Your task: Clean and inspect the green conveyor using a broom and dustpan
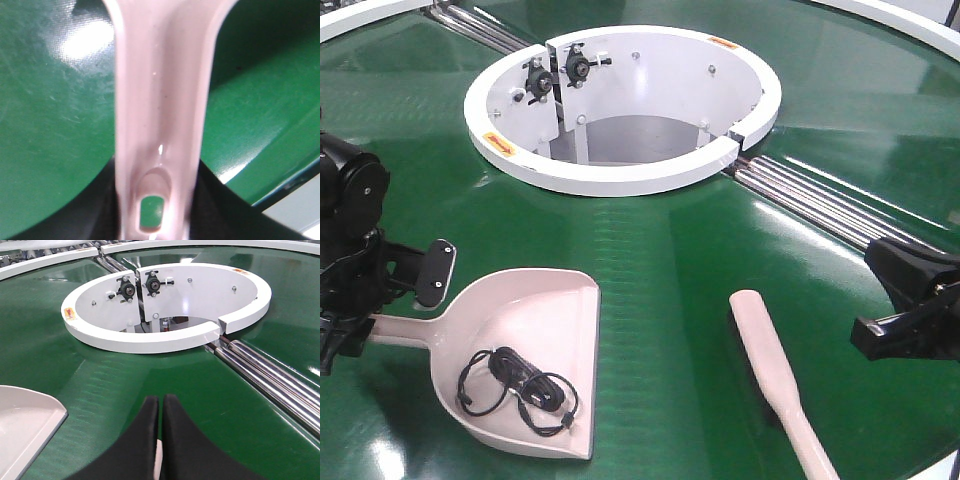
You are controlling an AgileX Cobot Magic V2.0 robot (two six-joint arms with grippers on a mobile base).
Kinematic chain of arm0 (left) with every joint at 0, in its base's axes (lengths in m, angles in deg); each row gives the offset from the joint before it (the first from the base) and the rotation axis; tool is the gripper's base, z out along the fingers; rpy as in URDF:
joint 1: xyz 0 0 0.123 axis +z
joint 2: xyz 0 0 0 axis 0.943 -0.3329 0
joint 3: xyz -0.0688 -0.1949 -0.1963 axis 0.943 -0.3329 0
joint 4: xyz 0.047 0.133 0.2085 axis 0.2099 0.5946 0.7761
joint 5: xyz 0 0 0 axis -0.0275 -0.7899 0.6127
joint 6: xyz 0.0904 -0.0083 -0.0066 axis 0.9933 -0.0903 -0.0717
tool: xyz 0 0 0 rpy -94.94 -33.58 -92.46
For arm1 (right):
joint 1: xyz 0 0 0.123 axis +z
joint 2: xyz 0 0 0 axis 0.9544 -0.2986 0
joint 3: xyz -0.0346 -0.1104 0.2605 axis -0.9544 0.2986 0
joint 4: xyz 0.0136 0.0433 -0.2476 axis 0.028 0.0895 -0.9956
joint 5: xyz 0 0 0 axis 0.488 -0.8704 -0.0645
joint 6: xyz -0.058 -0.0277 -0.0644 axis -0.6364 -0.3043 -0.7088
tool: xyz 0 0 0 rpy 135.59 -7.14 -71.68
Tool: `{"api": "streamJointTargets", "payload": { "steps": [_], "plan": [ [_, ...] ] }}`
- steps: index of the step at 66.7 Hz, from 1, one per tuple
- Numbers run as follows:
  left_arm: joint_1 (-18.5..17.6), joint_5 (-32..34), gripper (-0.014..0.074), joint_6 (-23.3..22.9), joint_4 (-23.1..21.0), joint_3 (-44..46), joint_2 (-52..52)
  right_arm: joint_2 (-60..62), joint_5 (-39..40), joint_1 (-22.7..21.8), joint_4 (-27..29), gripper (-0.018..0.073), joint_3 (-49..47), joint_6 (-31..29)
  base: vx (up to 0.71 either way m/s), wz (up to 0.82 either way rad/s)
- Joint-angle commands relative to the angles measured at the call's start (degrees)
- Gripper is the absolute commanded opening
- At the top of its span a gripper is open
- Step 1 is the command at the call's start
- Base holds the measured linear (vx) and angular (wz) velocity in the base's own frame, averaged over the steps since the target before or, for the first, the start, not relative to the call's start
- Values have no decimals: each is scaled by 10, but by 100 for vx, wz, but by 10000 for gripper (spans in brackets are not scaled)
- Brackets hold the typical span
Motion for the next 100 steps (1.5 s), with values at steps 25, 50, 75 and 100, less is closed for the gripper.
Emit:
{"api": "streamJointTargets", "payload": {
  "steps": [25,50,75,100],
  "plan": [
    [-4,9,317,-79,13,16,23,16,43,-2,-1,-10,-17,-5,0,0],
    [-4,27,635,-167,12,16,28,18,41,-2,-1,-10,-17,-5,0,0],
    [-4,24,570,-240,13,16,185,18,41,-2,-1,-10,-17,-5,0,0],
    [-4,103,-4,-574,12,16,406,18,34,-2,-1,-8,-19,-5,0,0]
  ]
}}
